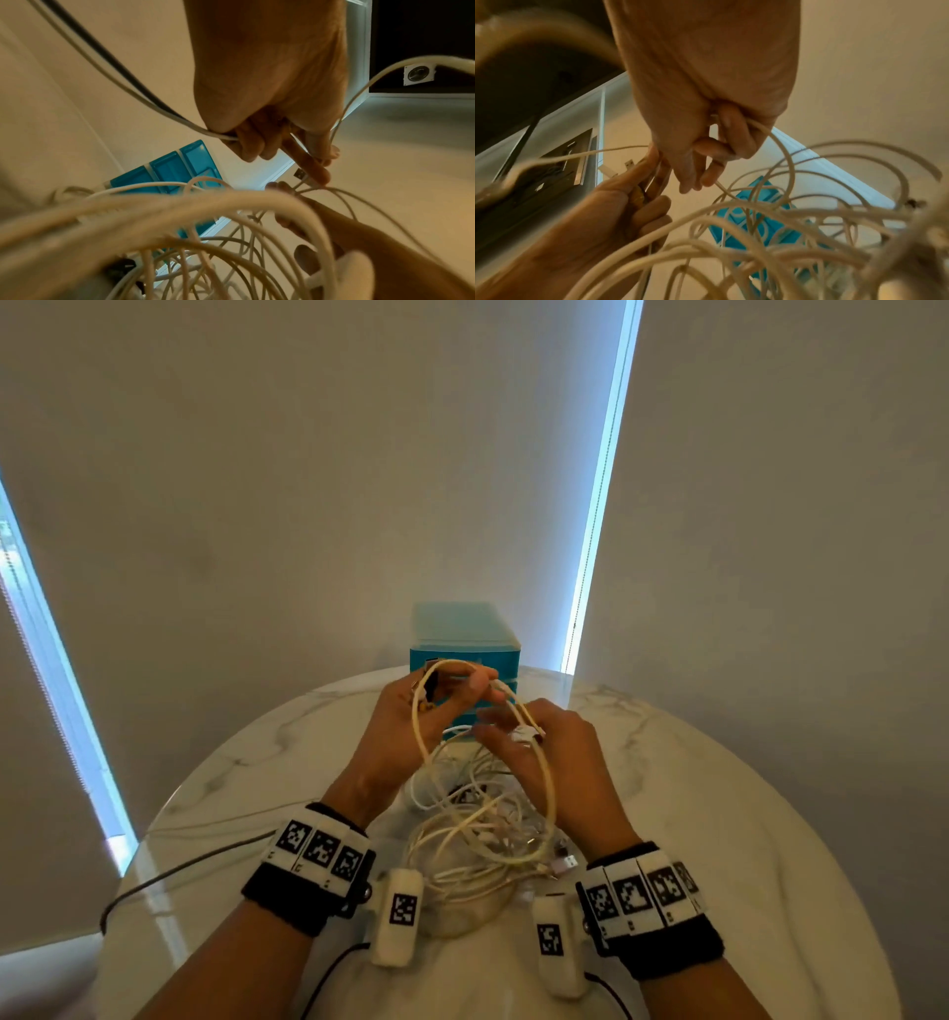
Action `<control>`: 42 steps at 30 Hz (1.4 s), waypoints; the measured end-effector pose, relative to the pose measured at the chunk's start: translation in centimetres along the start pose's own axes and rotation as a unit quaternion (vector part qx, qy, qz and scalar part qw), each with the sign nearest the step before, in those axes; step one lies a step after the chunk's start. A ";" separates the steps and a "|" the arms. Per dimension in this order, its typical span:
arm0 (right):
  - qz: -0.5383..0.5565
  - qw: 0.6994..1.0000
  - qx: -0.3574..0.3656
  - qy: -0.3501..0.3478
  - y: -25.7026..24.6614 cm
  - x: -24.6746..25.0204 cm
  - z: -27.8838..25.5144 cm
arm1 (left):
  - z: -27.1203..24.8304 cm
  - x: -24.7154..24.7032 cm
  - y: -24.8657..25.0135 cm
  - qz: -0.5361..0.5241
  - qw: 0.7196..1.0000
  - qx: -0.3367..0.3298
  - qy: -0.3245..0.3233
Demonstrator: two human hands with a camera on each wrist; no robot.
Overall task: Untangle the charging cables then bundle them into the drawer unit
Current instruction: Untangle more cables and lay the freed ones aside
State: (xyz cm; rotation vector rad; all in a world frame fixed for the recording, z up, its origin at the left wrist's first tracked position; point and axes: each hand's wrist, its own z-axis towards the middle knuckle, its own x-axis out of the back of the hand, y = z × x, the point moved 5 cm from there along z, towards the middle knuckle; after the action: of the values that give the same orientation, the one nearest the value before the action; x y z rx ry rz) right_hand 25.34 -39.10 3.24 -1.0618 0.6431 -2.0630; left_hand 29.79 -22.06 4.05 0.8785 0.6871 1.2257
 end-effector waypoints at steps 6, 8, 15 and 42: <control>-0.010 0.995 -0.027 0.092 1.3 0.4 0.2 | 0.1 -0.1 0.3 0.054 0.995 -0.071 -0.045; -0.015 0.992 -0.047 0.118 1.5 0.5 0.2 | 0.1 -0.2 0.5 0.058 0.994 -0.076 -0.048; 0.054 0.987 -0.037 0.150 1.2 1.1 -0.1 | -0.4 -0.6 1.2 0.068 0.990 -0.086 -0.085; 0.218 0.973 -0.016 -0.067 -0.8 0.9 0.2 | 0.8 0.8 -3.7 -0.061 0.989 0.132 0.016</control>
State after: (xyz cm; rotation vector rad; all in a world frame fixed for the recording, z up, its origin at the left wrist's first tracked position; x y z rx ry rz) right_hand 24.82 -39.36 4.35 -0.9674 0.7650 -1.5933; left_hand 32.51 -21.78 1.23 1.0200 0.9307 1.0560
